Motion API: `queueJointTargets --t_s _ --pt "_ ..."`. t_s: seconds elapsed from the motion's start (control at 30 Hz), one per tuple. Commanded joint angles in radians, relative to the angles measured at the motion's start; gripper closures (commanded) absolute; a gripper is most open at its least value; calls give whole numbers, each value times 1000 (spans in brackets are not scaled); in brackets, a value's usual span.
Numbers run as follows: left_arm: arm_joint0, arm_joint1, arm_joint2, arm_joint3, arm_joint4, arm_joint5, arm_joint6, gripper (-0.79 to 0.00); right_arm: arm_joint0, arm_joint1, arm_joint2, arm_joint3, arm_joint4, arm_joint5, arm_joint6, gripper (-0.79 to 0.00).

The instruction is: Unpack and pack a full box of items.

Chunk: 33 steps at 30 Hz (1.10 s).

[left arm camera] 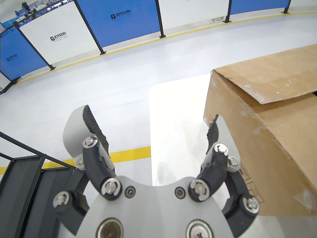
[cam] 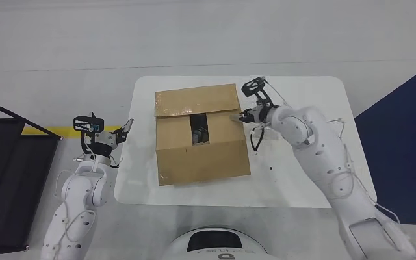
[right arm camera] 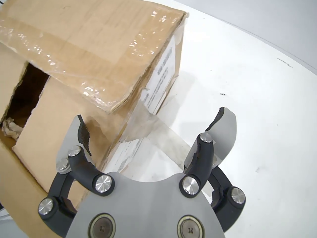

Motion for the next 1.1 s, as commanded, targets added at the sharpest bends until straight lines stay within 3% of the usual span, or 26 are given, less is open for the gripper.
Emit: queueJointTargets --t_s 0.0,0.37,0.57,0.7,0.83,0.9,0.93,1.0,1.07 --pt "0 0 0 0 0 0 0 -785 11 -4 -13 1 -25 39 8 -785" --pt "0 0 0 0 0 0 0 -785 54 -27 -58 36 -71 165 -24 -785" --pt "0 0 0 0 0 0 0 -785 57 -35 -27 21 0 147 -117 -785" --pt "0 0 0 0 0 0 0 -785 119 -46 -20 131 77 76 -173 -785" --pt "0 0 0 0 0 0 0 -785 220 -73 -54 328 169 20 -201 -776" --pt "0 0 0 0 0 0 0 -785 266 -90 -79 421 213 10 -212 -653" --pt "0 0 0 0 0 0 0 -785 288 -98 -93 467 230 9 -209 -453" --pt "0 0 0 0 0 0 0 -785 326 -117 -121 542 259 19 -207 -385" --pt "0 0 0 0 0 0 0 -785 354 -132 -141 596 289 7 -214 -376"
